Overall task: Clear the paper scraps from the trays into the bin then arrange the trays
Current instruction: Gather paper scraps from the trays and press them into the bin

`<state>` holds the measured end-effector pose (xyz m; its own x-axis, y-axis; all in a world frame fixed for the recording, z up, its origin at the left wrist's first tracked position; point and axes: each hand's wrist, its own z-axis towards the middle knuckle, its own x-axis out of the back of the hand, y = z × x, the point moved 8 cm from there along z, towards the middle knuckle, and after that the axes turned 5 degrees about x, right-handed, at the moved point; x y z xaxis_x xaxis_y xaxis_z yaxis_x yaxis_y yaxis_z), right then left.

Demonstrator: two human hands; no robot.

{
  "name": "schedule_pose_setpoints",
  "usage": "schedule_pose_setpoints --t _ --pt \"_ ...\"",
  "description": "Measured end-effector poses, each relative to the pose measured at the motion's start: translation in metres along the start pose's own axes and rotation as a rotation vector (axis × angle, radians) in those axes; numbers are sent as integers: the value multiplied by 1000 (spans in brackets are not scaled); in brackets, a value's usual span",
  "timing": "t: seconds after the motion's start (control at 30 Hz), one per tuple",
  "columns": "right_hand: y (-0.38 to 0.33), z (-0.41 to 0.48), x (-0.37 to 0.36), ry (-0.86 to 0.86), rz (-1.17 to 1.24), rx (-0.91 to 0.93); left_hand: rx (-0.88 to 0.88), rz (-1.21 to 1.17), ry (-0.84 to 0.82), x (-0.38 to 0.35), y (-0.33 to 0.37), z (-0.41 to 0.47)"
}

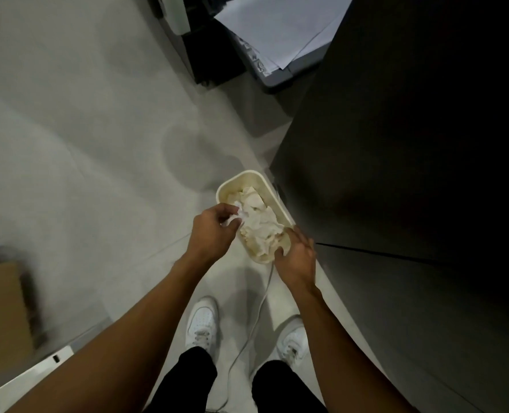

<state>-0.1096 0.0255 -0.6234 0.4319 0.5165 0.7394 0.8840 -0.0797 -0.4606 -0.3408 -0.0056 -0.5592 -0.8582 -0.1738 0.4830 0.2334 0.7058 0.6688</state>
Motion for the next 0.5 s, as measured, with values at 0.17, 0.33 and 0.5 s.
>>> schedule_pose_setpoints --t 0.17,0.33,0.5 --pt "15 -2 -11 -152 4 -5 -54 73 -32 -26 9 13" --pt "19 -3 -11 -145 50 1 -141 349 -154 -66 9 36" --pt "12 -6 3 -139 70 -26 -132 648 -246 -76 -5 35"
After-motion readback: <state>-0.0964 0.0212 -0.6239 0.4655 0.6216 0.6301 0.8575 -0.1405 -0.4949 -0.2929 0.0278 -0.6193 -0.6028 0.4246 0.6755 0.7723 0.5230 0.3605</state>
